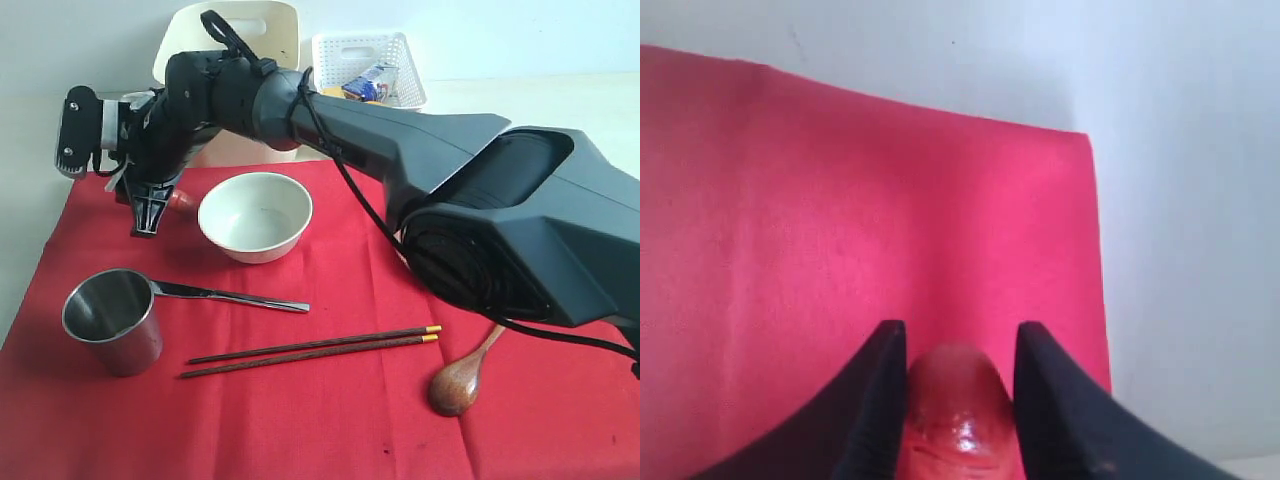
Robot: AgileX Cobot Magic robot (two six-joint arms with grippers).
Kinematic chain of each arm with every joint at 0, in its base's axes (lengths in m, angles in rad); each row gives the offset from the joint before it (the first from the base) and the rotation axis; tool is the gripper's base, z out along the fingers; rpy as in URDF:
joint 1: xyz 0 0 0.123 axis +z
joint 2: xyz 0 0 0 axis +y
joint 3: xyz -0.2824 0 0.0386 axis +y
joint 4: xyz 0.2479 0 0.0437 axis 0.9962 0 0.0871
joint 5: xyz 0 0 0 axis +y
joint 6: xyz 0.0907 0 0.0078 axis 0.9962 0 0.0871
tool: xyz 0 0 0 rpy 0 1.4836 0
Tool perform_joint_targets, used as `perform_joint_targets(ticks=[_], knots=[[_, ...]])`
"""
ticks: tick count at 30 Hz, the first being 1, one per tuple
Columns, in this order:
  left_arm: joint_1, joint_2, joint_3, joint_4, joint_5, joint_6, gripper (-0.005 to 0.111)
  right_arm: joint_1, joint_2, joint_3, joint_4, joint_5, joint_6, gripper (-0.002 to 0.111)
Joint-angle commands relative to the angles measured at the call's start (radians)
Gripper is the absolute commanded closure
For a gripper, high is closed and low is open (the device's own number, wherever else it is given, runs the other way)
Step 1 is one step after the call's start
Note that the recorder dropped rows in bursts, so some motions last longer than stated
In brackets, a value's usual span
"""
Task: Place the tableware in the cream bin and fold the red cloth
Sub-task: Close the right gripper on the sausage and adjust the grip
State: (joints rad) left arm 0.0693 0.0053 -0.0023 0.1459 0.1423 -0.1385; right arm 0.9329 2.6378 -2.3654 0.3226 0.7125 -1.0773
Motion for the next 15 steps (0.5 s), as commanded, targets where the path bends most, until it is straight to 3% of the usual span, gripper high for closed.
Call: perform_joint_targets(ticks=[1, 15], knots=[[0.001, -0.005, 0.002, 0.006, -0.002, 0.004, 0.106, -0.002, -0.037, -0.006, 0.046, -0.003, 0.018, 0.108], [0.001, -0.005, 0.002, 0.006, -0.002, 0.004, 0.106, -0.002, 0.033, -0.004, 0.013, 0.075, 0.06, 0.108]])
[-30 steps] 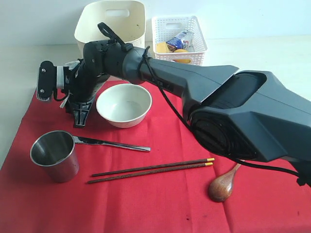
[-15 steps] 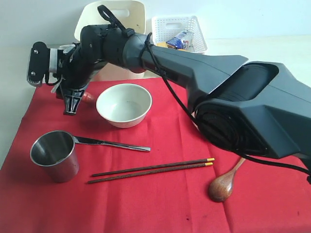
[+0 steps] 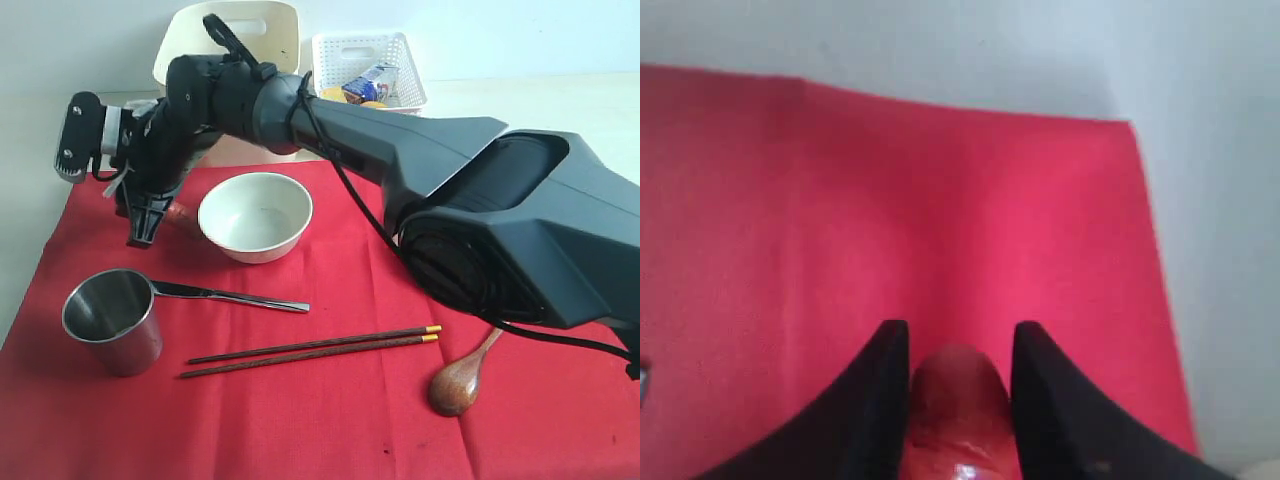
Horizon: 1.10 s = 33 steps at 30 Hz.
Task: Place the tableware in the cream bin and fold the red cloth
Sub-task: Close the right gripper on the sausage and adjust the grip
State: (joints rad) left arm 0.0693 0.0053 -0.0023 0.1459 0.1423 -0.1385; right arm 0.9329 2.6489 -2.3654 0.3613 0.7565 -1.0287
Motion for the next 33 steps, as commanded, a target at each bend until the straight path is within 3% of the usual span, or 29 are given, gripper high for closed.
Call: perform_joint_targets(ticks=[1, 21, 24, 33], knots=[[0.001, -0.005, 0.002, 0.006, -0.002, 0.004, 0.106, -0.002, 0.022, -0.004, -0.028, 0.031, 0.012, 0.108], [0.001, -0.005, 0.002, 0.006, -0.002, 0.004, 0.106, -0.002, 0.04, -0.004, -0.032, -0.023, 0.043, 0.107], [0.001, -0.005, 0.002, 0.006, -0.002, 0.004, 0.106, -0.002, 0.039, -0.004, -0.032, -0.034, 0.09, 0.097], [0.001, -0.005, 0.002, 0.006, -0.002, 0.004, 0.106, -0.002, 0.029, -0.004, -0.036, 0.001, 0.119, 0.045]])
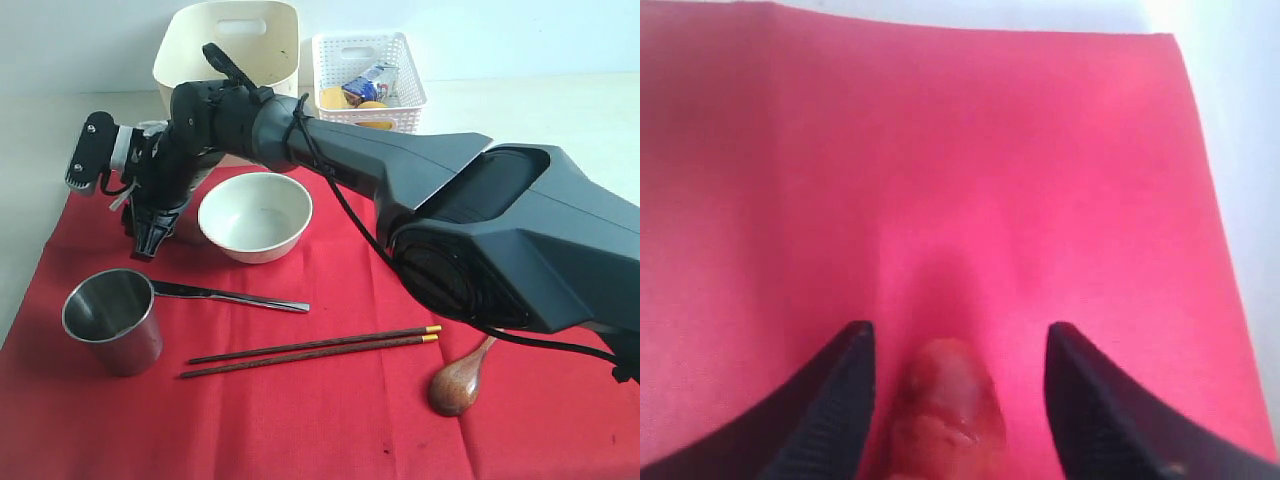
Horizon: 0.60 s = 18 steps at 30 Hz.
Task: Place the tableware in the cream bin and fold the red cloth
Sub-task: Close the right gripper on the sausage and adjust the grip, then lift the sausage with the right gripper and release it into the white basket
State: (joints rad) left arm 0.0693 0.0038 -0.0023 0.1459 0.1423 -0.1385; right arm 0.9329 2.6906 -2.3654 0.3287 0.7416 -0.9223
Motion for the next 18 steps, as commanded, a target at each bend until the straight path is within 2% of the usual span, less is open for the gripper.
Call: perform_joint_targets(ticks=[1, 5, 18], knots=[[0.001, -0.004, 0.002, 0.006, -0.002, 0.004, 0.106, -0.002, -0.014, -0.004, -0.008, 0.016, 0.023, 0.041], [0.001, -0.004, 0.002, 0.006, -0.002, 0.004, 0.106, -0.005, -0.03, -0.004, -0.022, 0.023, 0.053, 0.034], [0.001, -0.004, 0.002, 0.006, -0.002, 0.004, 0.106, -0.05, -0.043, -0.004, -0.048, 0.161, 0.145, 0.034]])
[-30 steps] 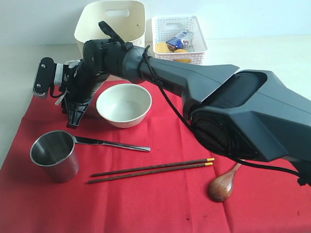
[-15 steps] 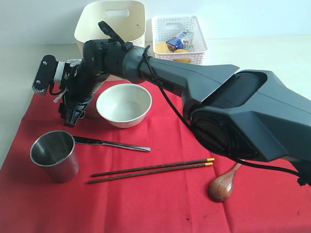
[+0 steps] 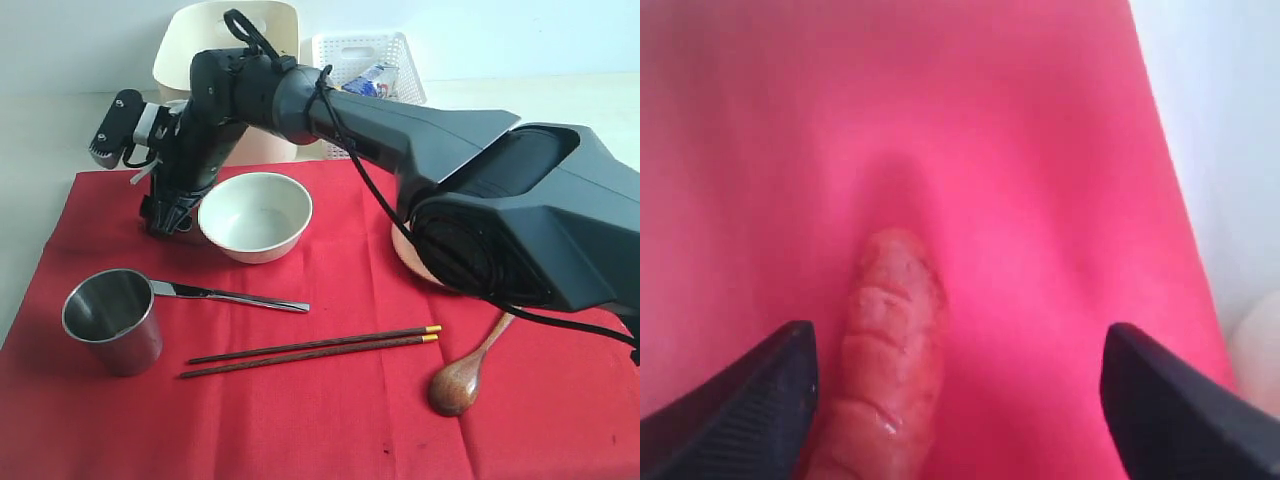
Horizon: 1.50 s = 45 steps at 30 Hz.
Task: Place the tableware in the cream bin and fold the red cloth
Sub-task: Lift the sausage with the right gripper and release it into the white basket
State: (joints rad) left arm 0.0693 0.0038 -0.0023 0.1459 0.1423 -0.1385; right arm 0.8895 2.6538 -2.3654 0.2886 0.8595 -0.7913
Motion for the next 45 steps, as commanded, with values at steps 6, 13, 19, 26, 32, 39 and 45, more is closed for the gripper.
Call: perform_joint_targets(ticks=[6, 13, 19, 26, 32, 39, 45], knots=[[0.001, -0.004, 0.002, 0.006, -0.002, 0.004, 0.106, -0.006, 0.01, -0.004, 0.01, 0.051, -0.001, 0.049], [0.001, -0.004, 0.002, 0.006, -0.002, 0.004, 0.106, -0.006, 0.011, -0.004, 0.007, 0.038, -0.027, 0.103], [0.001, -0.004, 0.002, 0.006, -0.002, 0.004, 0.106, -0.006, -0.07, -0.007, 0.014, 0.023, -0.027, 0.108], [0.001, -0.004, 0.002, 0.006, -0.002, 0.004, 0.106, -0.071, -0.248, -0.007, -0.009, 0.029, 0.08, 0.108], [0.001, -0.004, 0.002, 0.006, -0.002, 0.004, 0.106, -0.202, -0.277, -0.007, -0.003, 0.144, 0.195, 0.108], [0.001, -0.004, 0.002, 0.006, -0.002, 0.004, 0.106, -0.34, -0.277, -0.005, 0.168, 0.21, 0.196, 0.108], [0.001, -0.004, 0.002, 0.006, -0.002, 0.004, 0.106, -0.411, -0.277, -0.005, 0.18, 0.258, 0.188, 0.108]])
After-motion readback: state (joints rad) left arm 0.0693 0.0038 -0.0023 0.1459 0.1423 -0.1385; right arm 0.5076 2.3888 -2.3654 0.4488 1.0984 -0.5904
